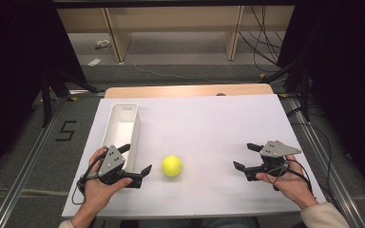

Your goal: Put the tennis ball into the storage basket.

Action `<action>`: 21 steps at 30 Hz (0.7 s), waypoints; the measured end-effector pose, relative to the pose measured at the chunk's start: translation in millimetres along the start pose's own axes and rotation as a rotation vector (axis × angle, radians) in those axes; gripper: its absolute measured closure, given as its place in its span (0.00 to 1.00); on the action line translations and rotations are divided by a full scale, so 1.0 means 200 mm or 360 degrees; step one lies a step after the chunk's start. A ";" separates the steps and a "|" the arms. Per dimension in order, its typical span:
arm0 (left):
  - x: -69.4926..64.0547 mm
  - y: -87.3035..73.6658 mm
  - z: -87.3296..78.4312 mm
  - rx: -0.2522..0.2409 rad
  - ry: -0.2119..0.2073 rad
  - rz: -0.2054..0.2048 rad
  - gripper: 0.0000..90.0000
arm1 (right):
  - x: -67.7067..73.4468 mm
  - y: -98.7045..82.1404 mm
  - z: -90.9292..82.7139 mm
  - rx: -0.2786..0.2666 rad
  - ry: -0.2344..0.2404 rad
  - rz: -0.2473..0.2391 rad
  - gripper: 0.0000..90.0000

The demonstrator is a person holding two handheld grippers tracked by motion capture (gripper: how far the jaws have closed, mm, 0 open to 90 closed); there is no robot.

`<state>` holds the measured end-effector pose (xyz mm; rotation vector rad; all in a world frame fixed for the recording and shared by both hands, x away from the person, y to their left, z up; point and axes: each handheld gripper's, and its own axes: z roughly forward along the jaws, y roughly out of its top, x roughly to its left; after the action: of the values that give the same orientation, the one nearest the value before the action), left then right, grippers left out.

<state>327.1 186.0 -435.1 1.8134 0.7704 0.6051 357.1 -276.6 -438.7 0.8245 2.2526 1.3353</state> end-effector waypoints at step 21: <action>0.00 0.00 0.00 -0.0009 -0.0004 -0.0002 0.00 | 0.06 0.06 0.09 -0.0038 0.0072 0.0010 0.19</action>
<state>326.6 186.1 -434.7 1.8076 0.7677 0.6036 363.2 -252.7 -436.8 0.8018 2.2653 1.3943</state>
